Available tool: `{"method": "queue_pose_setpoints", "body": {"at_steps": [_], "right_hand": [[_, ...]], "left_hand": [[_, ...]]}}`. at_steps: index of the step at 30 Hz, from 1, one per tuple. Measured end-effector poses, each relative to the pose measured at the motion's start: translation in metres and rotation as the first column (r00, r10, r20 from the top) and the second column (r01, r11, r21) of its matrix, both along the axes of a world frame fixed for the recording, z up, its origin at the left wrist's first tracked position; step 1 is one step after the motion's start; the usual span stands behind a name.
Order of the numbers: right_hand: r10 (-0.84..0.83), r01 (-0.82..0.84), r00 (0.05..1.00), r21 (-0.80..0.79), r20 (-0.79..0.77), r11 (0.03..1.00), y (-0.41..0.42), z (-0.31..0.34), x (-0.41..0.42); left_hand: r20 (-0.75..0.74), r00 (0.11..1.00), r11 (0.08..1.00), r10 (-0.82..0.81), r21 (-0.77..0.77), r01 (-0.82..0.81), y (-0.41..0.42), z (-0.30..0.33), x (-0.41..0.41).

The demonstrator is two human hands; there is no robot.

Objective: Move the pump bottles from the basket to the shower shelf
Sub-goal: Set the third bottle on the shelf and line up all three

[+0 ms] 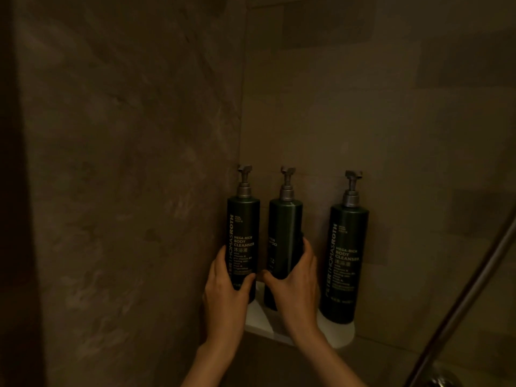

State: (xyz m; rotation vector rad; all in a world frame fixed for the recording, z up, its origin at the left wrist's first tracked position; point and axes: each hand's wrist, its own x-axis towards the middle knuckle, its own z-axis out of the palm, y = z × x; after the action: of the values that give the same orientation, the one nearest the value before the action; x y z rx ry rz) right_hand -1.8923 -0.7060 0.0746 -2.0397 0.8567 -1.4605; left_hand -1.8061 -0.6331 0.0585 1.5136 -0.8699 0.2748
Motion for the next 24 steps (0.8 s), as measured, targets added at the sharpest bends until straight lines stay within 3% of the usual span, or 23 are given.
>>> {"method": "queue_pose_setpoints", "body": {"at_steps": [10,24], "right_hand": [[0.03,-0.027,0.998,0.052,-0.046,0.998,-0.001,-0.006,-0.004],[0.07,-0.074,0.997,0.11,0.04,0.991,-0.005,-0.012,-0.007]], "left_hand": [[-0.023,1.0,1.0,-0.02,0.016,0.021,-0.004,0.002,0.003],[-0.04,0.993,0.993,-0.113,0.013,0.113,-0.014,0.003,0.008]]}}
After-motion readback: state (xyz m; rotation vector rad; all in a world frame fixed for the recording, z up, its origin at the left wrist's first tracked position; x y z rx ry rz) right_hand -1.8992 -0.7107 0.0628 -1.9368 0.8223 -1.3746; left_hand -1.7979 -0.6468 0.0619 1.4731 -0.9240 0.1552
